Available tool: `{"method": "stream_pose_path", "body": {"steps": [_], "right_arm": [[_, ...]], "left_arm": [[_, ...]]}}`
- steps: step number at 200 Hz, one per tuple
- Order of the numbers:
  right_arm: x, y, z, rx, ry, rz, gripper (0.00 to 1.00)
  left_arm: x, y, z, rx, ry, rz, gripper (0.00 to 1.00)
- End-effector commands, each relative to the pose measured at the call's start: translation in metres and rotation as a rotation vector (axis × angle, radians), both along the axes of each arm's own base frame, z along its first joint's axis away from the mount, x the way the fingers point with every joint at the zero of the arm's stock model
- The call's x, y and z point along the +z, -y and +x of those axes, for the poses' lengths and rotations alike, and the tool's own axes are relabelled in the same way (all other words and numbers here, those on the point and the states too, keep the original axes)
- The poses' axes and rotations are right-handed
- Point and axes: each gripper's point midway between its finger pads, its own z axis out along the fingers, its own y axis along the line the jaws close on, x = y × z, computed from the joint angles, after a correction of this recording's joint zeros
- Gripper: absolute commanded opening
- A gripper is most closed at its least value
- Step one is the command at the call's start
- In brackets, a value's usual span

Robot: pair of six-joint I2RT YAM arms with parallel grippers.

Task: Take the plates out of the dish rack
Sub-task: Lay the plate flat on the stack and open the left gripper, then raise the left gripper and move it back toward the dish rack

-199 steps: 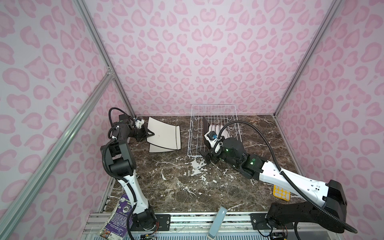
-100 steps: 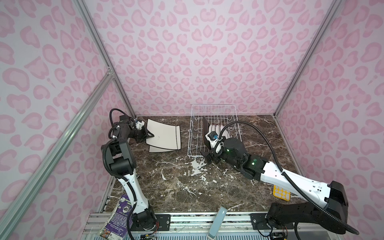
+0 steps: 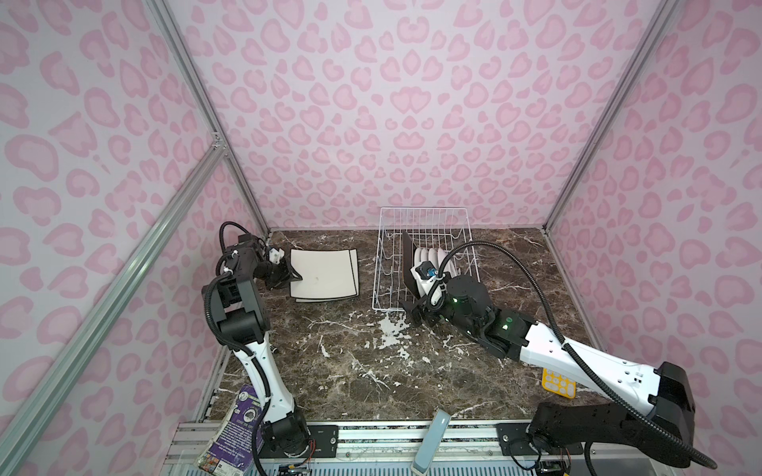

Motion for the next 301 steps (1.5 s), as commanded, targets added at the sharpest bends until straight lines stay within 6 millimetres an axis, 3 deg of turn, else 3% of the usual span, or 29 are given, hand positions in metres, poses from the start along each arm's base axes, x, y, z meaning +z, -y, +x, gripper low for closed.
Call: {"method": "stream_pose_path", "body": {"steps": [1,104,162,186,190,219,259,301], "right_arm": [[0.003,0.001,0.002,-0.015,0.011,0.016,0.99],[0.003,0.000,0.003,-0.013,0.017,0.007,0.99],[-0.001,-0.002,0.005,-0.015,0.018,-0.013,0.99],[-0.001,0.000,0.008,-0.024,0.023,-0.032,0.99],[-0.001,0.000,0.008,-0.025,0.024,-0.034,0.99],[-0.001,0.001,0.013,-0.044,0.041,-0.051,0.99],[0.009,0.002,0.018,-0.066,0.068,-0.042,0.99],[0.023,0.014,0.020,-0.123,0.105,-0.023,0.99]], "left_arm": [[-0.002,-0.002,-0.002,-0.009,-0.012,0.013,0.29],[-0.006,-0.013,-0.006,0.009,-0.046,0.082,0.30],[0.027,-0.012,-0.003,0.022,0.034,0.096,0.33],[0.056,-0.011,-0.001,0.035,0.098,0.101,0.35],[0.062,-0.010,-0.001,0.041,0.109,0.103,0.41],[0.114,0.002,-0.001,0.042,0.236,0.119,0.51],[0.191,0.028,-0.006,0.023,0.412,0.111,0.59],[0.250,0.061,-0.016,-0.027,0.551,0.117,0.71]]}}
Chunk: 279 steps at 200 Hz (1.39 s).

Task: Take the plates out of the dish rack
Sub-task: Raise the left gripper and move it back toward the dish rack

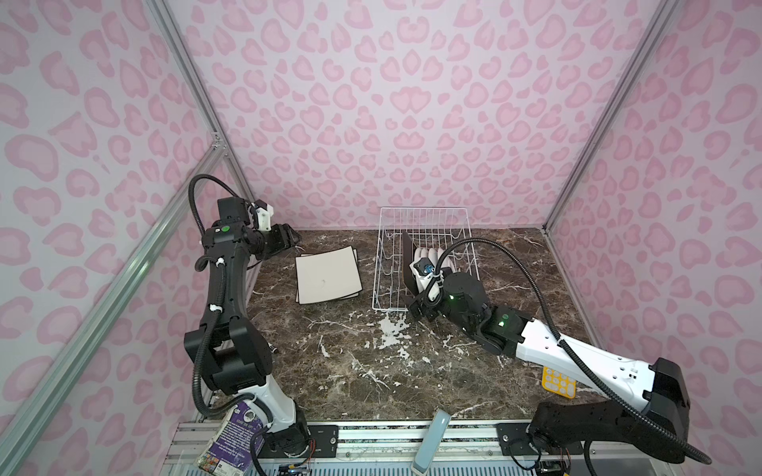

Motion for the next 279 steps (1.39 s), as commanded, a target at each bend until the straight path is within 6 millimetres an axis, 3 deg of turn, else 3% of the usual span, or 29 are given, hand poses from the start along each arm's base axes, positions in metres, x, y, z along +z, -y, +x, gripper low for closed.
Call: {"method": "stream_pose_path", "body": {"steps": [1,55,82,116,144,204,279], "right_arm": [[0.015,0.008,0.004,-0.048,0.045,0.025,0.99],[0.025,0.031,0.001,-0.105,0.102,0.035,0.99],[0.025,0.043,-0.003,-0.124,0.103,0.032,0.99],[0.024,0.060,-0.007,-0.159,0.107,0.016,0.99],[0.023,0.075,-0.011,-0.186,0.102,0.003,0.99],[0.014,0.100,-0.011,-0.241,0.067,0.022,0.99],[0.006,0.111,-0.010,-0.265,0.026,0.070,0.99]], "left_arm": [[0.034,0.018,-0.002,-0.031,0.086,-0.012,0.71],[0.079,0.071,-0.015,-0.119,0.188,-0.042,0.76],[0.083,0.106,-0.024,-0.177,0.193,-0.036,0.76],[0.083,0.133,-0.033,-0.229,0.189,-0.016,0.76],[0.072,0.157,-0.041,-0.278,0.155,-0.016,0.76],[0.029,0.215,-0.062,-0.392,0.041,0.017,0.73],[-0.018,0.270,-0.066,-0.429,-0.051,-0.033,0.64]]}}
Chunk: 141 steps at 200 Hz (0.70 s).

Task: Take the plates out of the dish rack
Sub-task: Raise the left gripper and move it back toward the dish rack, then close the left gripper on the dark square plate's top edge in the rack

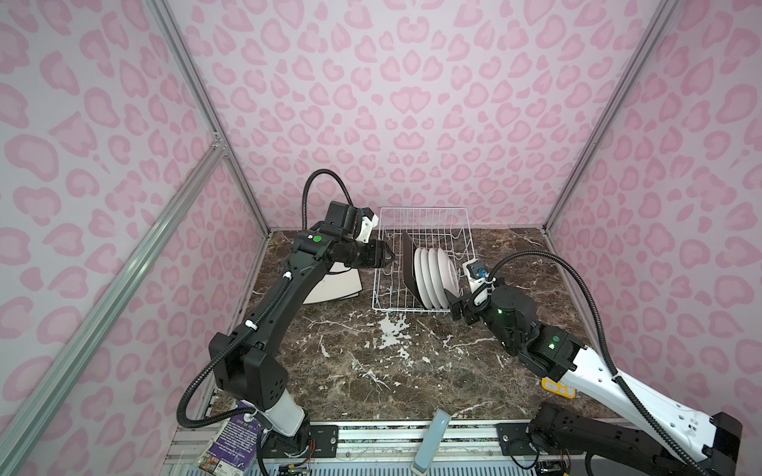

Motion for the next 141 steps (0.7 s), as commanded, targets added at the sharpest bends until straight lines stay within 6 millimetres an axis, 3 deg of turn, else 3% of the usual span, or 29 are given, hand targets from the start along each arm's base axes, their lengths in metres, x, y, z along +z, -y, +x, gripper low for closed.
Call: {"method": "stream_pose_path", "body": {"steps": [1,60,141], "right_arm": [[-0.003,-0.001,-0.001,0.004,-0.017,0.033,0.99],[-0.009,0.001,0.001,0.001,-0.074,0.096,0.99],[-0.010,-0.001,0.003,0.008,-0.099,0.122,0.99]], "left_arm": [[-0.006,0.012,0.008,0.022,0.002,-0.029,0.64],[-0.029,0.025,0.023,0.045,-0.023,-0.011,0.45],[-0.060,0.037,0.043,0.079,-0.078,0.004,0.44]]}}
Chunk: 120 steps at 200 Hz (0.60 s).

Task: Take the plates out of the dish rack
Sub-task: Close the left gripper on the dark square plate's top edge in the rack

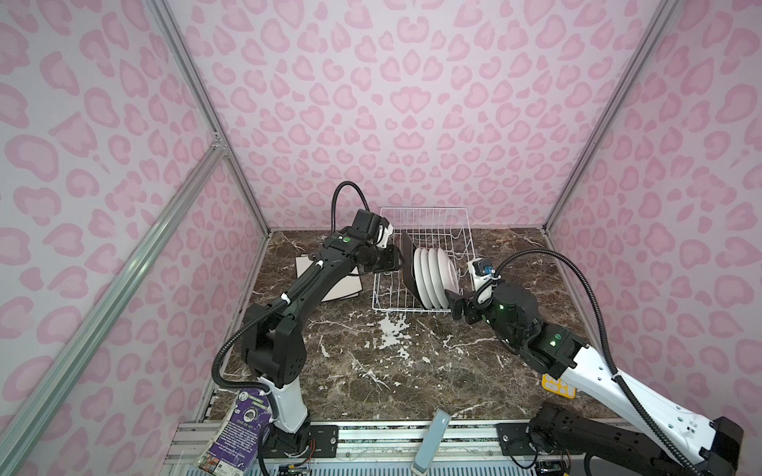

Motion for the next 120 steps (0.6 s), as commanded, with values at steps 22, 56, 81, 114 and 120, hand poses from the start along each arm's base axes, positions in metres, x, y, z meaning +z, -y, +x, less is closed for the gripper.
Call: {"method": "stream_pose_path", "body": {"steps": [22,56,81,114,120], "right_arm": [[0.002,-0.003,0.001,0.009,-0.006,0.008,0.99],[0.003,-0.004,0.003,0.009,-0.001,0.005,0.99],[0.004,-0.005,0.004,0.012,-0.004,0.005,0.99],[0.005,-0.007,0.005,0.016,-0.002,0.002,0.99],[0.005,-0.008,0.005,0.017,-0.004,0.002,0.99]], "left_arm": [[-0.008,0.004,0.014,0.035,0.002,-0.005,0.38],[-0.015,0.008,0.016,0.042,-0.011,-0.002,0.32],[-0.019,0.008,0.016,0.054,-0.017,0.001,0.30],[-0.025,0.012,0.015,0.065,-0.038,-0.019,0.27],[-0.025,0.013,0.014,0.066,-0.042,-0.025,0.27]]}}
